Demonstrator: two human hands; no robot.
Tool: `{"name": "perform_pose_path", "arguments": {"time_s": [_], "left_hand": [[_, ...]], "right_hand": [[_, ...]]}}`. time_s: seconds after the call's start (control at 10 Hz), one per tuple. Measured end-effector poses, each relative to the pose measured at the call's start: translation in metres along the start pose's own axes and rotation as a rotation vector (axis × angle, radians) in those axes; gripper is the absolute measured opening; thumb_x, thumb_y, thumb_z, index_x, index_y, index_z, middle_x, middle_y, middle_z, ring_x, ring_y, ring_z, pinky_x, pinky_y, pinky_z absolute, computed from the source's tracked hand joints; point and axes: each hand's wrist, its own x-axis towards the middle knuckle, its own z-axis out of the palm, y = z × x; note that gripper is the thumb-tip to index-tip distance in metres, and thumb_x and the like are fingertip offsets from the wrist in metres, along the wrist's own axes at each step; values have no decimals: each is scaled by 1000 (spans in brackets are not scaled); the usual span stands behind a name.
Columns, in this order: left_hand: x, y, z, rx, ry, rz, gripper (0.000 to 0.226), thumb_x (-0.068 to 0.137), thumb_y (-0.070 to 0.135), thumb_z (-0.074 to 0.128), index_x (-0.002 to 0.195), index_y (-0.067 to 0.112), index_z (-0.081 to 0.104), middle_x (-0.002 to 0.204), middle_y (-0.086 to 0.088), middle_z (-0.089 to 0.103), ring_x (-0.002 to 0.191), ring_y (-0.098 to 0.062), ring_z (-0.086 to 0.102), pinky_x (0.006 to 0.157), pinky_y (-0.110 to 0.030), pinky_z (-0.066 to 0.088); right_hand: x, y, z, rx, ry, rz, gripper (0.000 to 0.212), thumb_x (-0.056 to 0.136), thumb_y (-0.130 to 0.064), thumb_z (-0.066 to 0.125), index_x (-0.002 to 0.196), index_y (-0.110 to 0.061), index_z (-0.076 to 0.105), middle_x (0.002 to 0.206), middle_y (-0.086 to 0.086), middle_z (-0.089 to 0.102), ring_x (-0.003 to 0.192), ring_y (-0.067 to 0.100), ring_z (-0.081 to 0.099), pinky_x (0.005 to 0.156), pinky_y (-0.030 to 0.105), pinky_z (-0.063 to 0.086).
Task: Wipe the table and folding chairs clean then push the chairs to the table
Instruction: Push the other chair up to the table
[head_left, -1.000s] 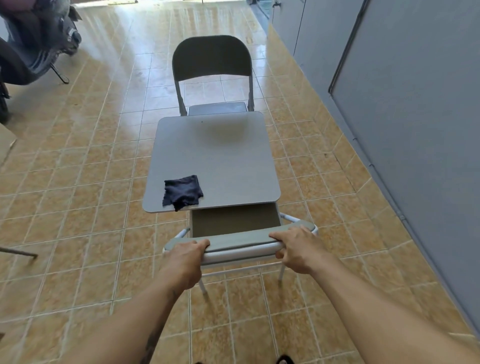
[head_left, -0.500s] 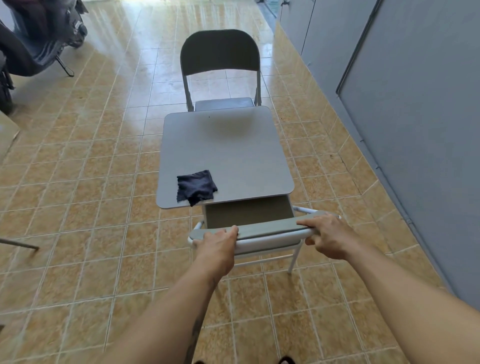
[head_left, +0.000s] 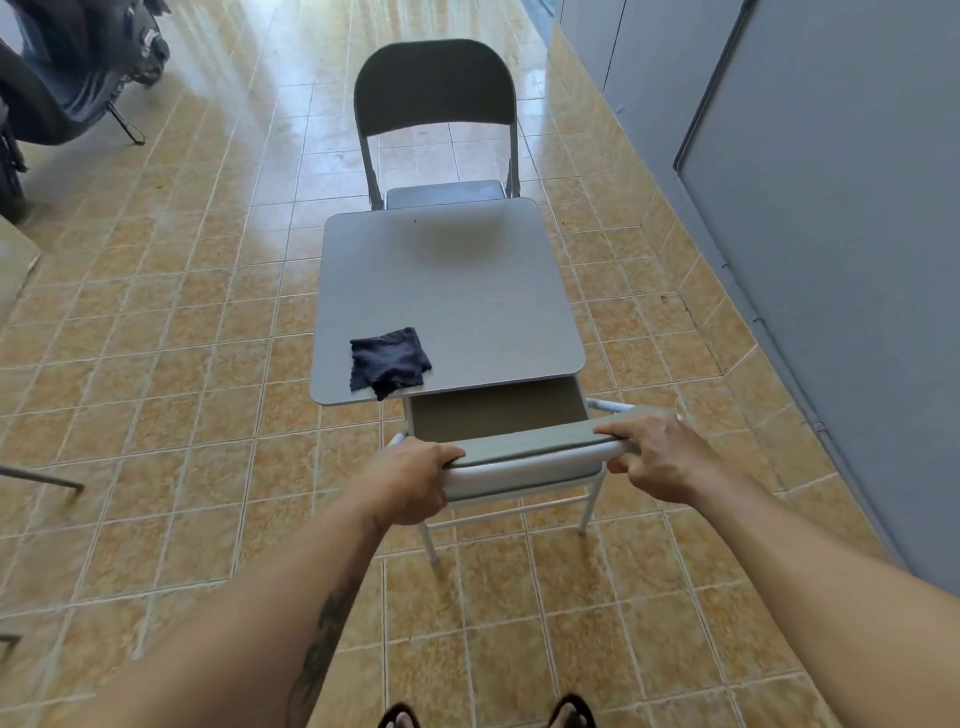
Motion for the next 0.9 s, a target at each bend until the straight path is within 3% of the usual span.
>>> {"name": "perform_pose_path", "arguments": {"time_s": [0.2,0.4,0.5,0.7,0.9], "left_hand": [[-5,-11,-1,-47,-2,-9,54,87,11,60,136,33,55,117,1,59,102,-20,54,91,-34,50],[-1,1,-1,-91,85,-69,63,89,11,60,146,34,45,130,-1,56,112,-23,53,94,-33,45],[-14,10,25,-101,79,-116,59,90,11,60,142,34,48,125,-1,54,106,-21,54,87,-30,46],[-25,24,33,-169,150,-218,43,90,15,56,131,26,55,119,0,56,102,-20,56,89,-34,54],[-50,36,-6,-110,141,-265,40,88,13,54,127,20,58,129,-6,59,114,-27,59,92,-34,51]], "right_hand": [[-5,-9,7,14,25,31,49,81,-28,68,127,-40,61,129,-1,61,120,22,51,100,41,46],[-6,2,-2,63,75,48,50,82,-30,69,130,-38,59,135,3,56,123,26,49,103,44,42],[-20,9,16,62,-7,73,54,82,-31,69,134,-33,56,133,4,55,124,26,46,104,46,39],[-33,2,16,182,-3,129,67,85,-34,66,147,-26,39,142,2,47,131,24,41,107,44,39],[-55,-27,-30,189,37,119,48,90,-29,61,135,-16,49,136,9,53,122,29,51,95,41,43]]}}
